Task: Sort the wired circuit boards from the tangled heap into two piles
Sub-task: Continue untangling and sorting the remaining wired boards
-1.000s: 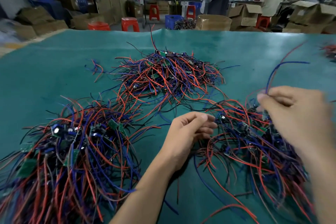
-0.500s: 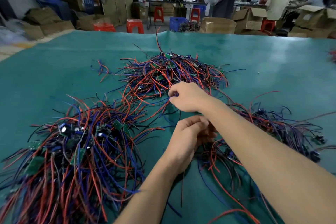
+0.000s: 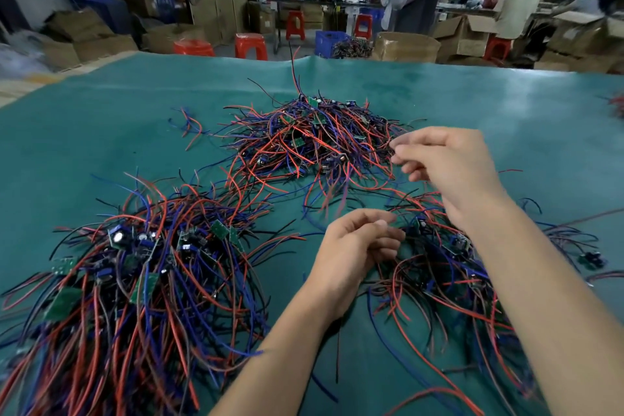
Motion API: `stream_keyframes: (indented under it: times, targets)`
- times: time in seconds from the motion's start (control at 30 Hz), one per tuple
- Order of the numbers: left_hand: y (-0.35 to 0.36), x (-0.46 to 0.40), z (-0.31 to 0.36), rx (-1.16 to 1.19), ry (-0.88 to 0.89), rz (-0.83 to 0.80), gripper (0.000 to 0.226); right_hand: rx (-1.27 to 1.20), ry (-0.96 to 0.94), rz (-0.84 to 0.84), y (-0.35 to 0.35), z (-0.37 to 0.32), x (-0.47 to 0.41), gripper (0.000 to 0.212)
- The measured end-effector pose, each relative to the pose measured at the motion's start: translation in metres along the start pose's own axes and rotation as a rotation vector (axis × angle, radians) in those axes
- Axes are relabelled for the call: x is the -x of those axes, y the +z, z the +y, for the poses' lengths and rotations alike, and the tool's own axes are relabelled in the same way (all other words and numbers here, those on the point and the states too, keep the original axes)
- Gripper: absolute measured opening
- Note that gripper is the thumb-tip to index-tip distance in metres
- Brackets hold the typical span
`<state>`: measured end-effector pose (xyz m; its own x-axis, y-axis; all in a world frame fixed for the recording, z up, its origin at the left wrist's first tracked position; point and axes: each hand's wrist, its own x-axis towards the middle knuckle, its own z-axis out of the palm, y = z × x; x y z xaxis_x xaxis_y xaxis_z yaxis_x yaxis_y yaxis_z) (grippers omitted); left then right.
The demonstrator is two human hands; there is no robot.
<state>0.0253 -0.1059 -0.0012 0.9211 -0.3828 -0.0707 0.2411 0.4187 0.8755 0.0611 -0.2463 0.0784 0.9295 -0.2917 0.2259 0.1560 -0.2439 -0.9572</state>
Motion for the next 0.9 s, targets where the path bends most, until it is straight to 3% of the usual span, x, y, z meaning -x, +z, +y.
stream_keyframes:
  times: [0.17, 0.3, 0.5, 0.53, 0.6, 0.7, 0.73, 0.8, 0.83, 0.9]
  targets:
    - [-0.001, -0.004, 0.001, 0.127, -0.024, 0.069, 0.035, -0.196, -0.084, 0.019, -0.028, -0.001, 0.045, 0.017]
    - [0.001, -0.006, 0.001, 0.136, -0.023, 0.083, 0.046, -0.185, -0.003, -0.263, -0.04, 0.012, 0.082, 0.015]
    - [-0.001, -0.004, -0.005, 0.073, 0.031, 0.054, 0.017, 0.061, 0.139, -0.773, -0.033, 0.026, 0.1, 0.014]
    - [-0.002, -0.004, -0.006, 0.066, 0.04, 0.046, 0.015, 0.073, 0.15, -0.797, -0.03, 0.025, 0.101, 0.016]
    - [-0.003, -0.003, -0.008, 0.038, 0.064, 0.034, 0.009, 0.123, 0.102, -0.629, -0.026, 0.03, 0.1, 0.019]
    - [-0.004, -0.002, -0.012, -0.052, 0.102, 0.022, 0.007, 0.245, -0.056, -0.066, -0.025, 0.038, 0.093, 0.002]
    - [-0.005, -0.002, -0.013, -0.077, 0.118, 0.008, 0.012, 0.241, -0.068, 0.038, -0.024, 0.04, 0.092, 0.012]
    - [-0.006, -0.002, -0.014, -0.141, 0.153, -0.05, 0.023, 0.251, -0.06, 0.068, -0.02, 0.045, 0.092, 0.036]
    - [-0.007, -0.001, -0.014, -0.192, 0.169, -0.081, 0.023, 0.267, -0.064, 0.055, -0.017, 0.047, 0.093, 0.037]
    - [-0.008, -0.001, -0.014, -0.28, 0.194, -0.104, 0.019, 0.185, -0.086, 0.044, -0.011, 0.051, 0.093, 0.019]
